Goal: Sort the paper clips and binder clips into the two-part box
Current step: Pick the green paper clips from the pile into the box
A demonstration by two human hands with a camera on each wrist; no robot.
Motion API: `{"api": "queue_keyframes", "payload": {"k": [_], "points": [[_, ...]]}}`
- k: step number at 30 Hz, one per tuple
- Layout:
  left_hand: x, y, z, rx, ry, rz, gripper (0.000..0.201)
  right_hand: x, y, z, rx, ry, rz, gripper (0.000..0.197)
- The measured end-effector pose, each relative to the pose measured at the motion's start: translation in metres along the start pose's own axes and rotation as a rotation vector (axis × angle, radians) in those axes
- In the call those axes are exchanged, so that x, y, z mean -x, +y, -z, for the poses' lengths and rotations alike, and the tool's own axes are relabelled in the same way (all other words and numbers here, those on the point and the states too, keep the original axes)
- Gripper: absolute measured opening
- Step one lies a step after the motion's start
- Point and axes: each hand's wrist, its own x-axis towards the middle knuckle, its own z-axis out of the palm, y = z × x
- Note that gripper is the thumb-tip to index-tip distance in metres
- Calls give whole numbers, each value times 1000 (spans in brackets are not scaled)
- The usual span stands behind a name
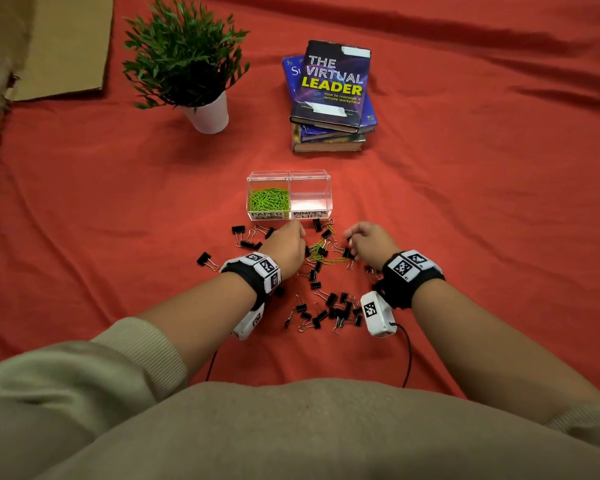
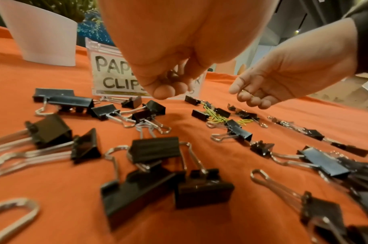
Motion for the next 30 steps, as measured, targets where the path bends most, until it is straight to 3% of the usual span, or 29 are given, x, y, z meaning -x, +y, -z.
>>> {"api": "queue_keyframes", "payload": {"k": [6, 10, 13, 21, 24, 26, 30], "points": [[-6, -5, -13, -230, -39, -68, 22, 4, 11, -11, 457, -24, 179, 15], [-1, -13, -9, -270, 16, 4, 25, 3, 20, -5, 465, 76, 220, 16], [3, -15, -7, -281, 41, 13, 25, 6, 21, -8, 544, 40, 281, 12], [3, 1, -17, -301, 25, -170, 18, 17, 21, -26, 683, 13, 301, 22], [1, 2, -19, -350, 1, -185, 19, 18, 13, -26, 672, -58, 243, 21], [0, 4, -19, -368, -17, -186, 17, 17, 7, -21, 614, -107, 163, 7], [-2, 7, -18, -368, -78, -131, 20, 12, 8, -12, 181, -63, 73, 12]]}}
